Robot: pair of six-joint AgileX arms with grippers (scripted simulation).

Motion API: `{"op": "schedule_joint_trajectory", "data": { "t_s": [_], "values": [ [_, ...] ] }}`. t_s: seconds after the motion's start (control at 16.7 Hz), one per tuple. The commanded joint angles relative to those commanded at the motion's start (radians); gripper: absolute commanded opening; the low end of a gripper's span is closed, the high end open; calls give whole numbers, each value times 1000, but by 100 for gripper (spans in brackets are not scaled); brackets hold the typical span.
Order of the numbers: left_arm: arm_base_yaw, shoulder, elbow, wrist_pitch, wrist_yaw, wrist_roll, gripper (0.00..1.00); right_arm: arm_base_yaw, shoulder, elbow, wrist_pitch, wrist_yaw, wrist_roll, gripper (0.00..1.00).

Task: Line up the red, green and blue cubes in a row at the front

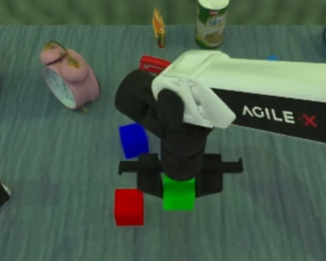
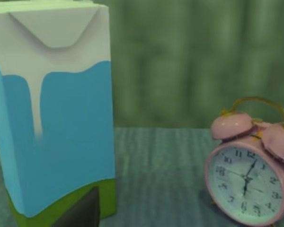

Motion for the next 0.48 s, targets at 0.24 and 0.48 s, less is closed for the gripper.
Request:
{"op": "schedule_joint_trajectory", "data": {
  "t_s": [0.24,0.48],
  "values": [
    [0,0,0,0,0,0,100,4,45,-94,144,1,2,0],
    [0,0,0,0,0,0,100,7,57,-116,172,1,2,0]
  ]
}}
